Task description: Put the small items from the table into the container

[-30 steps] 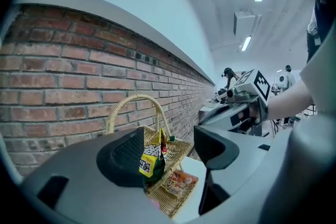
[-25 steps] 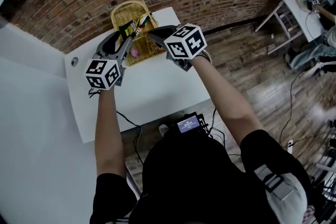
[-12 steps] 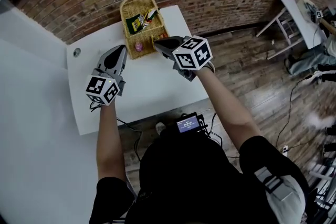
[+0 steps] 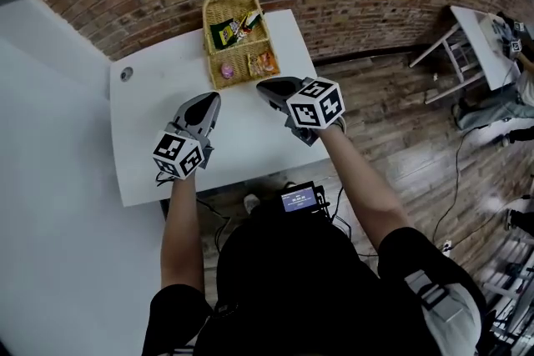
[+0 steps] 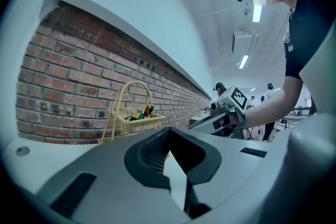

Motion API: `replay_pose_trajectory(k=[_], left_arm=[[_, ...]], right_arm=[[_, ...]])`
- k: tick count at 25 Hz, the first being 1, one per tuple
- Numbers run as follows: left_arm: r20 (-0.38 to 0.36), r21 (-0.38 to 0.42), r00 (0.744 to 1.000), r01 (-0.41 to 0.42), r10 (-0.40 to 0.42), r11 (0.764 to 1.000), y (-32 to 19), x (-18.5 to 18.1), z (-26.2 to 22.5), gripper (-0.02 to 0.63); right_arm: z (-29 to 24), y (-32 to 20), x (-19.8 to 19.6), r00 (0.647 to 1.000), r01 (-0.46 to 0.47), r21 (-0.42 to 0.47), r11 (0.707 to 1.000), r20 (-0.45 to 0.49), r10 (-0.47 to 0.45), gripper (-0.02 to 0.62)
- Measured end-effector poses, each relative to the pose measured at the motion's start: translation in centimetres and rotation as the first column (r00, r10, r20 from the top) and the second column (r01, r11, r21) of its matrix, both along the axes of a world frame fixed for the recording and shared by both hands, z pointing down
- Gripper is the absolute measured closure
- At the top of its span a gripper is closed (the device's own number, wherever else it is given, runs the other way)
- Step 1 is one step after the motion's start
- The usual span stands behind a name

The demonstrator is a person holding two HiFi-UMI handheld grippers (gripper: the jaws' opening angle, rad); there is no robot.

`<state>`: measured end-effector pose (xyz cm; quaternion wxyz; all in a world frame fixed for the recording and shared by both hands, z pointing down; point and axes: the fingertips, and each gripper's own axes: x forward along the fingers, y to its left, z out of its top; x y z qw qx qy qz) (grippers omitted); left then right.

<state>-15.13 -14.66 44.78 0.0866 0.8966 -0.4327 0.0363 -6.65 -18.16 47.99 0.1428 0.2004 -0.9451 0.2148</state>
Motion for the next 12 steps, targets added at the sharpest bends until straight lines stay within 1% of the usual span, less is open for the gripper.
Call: replay_pose_trajectory(k=[5,12], left_arm=[[-0.028,-0.048,0.999,-0.030,0.029,0.998,0.7,1.0,1.8,0.600],[-0.028,-0.077,0.997,-0.067,0.065,0.995,0.8,2.8,3.2,0.600]], right_arm=[[1.8,1.3,0.7,1.000,-0.004,-0.021,1.000,-0.023,0.003,0.584],[3.1,2.0,1.6,0.999,-0.023,-0.039,0.999,-0.032,0.022,0.584]])
